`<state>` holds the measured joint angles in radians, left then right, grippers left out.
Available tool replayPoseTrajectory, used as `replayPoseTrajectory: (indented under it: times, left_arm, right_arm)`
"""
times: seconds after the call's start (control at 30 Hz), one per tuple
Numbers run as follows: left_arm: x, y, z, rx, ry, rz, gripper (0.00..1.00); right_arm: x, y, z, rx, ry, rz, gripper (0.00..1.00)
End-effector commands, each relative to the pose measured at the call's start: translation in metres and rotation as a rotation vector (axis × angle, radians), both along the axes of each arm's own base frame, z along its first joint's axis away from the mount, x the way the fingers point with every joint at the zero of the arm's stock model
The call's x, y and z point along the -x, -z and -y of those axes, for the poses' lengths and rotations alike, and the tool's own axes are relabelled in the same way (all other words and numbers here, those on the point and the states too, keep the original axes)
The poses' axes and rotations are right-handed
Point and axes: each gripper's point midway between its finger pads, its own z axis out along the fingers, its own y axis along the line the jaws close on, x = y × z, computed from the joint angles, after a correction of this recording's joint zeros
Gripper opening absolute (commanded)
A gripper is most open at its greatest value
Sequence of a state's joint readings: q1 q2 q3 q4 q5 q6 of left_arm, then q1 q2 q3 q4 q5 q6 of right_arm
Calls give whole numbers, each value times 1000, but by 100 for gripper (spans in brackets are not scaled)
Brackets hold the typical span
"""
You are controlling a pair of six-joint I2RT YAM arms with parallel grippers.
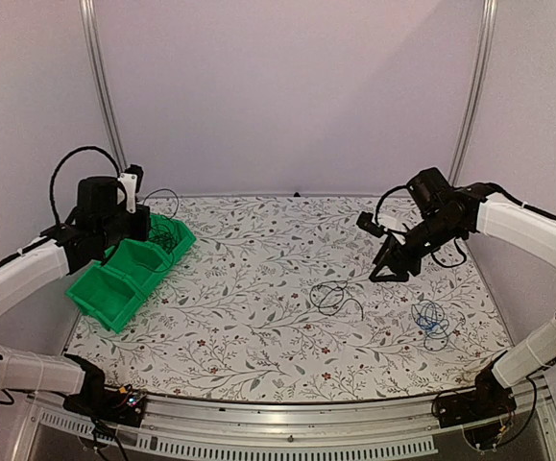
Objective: Untangle the cables
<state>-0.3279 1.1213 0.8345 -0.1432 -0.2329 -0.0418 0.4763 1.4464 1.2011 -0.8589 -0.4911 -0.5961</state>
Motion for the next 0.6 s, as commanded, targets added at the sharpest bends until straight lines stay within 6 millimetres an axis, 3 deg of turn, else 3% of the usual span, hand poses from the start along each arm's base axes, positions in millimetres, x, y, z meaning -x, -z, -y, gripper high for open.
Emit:
replayPoseTrajectory:
  times: [0.0,0.57]
  left_arm:
    - [0,12,-44,-47,-170,-65,0]
    - [-4,60,-127,-17,-514,-180,0]
  right_arm:
    - [1,-4,2,-7,-4,27,56]
    - [0,6,9,36,6,41,57]
